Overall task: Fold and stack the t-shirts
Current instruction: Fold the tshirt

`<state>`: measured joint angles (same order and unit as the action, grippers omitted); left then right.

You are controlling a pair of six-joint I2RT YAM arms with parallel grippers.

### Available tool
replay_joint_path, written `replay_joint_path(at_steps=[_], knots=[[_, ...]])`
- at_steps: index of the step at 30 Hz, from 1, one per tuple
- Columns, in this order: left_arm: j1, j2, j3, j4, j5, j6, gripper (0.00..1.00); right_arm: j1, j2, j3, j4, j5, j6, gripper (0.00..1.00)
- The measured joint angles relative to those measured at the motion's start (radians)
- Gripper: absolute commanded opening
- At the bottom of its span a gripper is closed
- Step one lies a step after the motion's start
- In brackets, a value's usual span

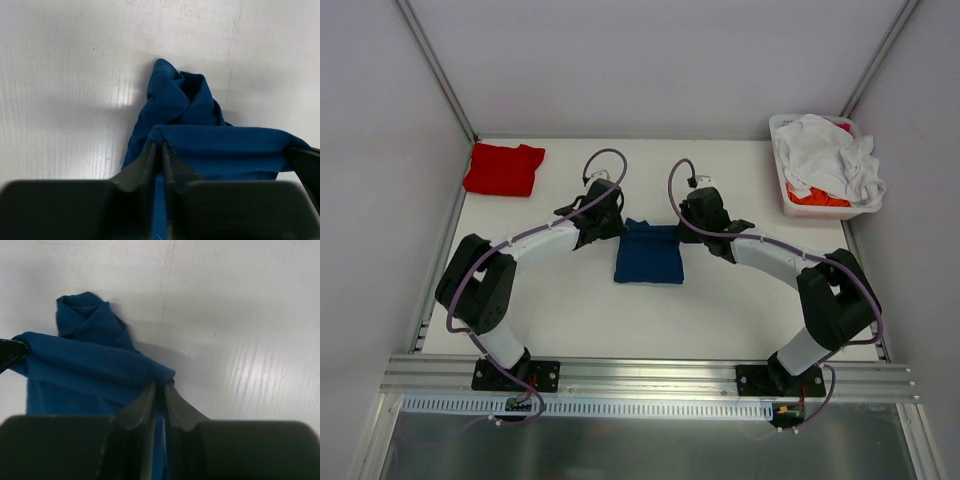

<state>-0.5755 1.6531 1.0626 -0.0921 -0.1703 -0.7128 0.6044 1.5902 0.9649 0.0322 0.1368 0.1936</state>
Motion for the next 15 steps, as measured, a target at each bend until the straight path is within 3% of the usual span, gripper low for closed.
replay_joint_path(at_steps=[1, 2, 4, 5, 6, 9, 15], knots=[[0.003, 0.013, 0.008, 0.001, 0.005, 0.007, 0.25, -0.003, 0.008, 0.002, 0.001, -0.002, 0.0, 0.21], [0.006, 0.026, 0.015, 0.0, 0.005, 0.016, 0.47, -0.006, 0.019, 0.008, 0.0, 0.0, -0.005, 0.32], [0.015, 0.045, 0.026, -0.002, 0.002, 0.025, 0.66, -0.018, 0.037, 0.015, 0.0, 0.005, -0.014, 0.39], [0.021, 0.052, 0.029, -0.003, -0.001, 0.031, 0.81, -0.024, 0.047, 0.019, -0.001, 0.006, -0.016, 0.46], [0.025, 0.058, 0.032, -0.003, -0.005, 0.039, 0.87, -0.029, 0.057, 0.023, -0.002, 0.006, -0.017, 0.47], [0.034, 0.064, 0.042, -0.008, -0.015, 0.047, 0.96, -0.04, 0.075, 0.032, -0.007, 0.008, -0.023, 0.48], [0.034, 0.064, 0.058, -0.009, -0.019, 0.052, 0.98, -0.042, 0.077, 0.053, -0.014, 0.012, -0.023, 0.48]])
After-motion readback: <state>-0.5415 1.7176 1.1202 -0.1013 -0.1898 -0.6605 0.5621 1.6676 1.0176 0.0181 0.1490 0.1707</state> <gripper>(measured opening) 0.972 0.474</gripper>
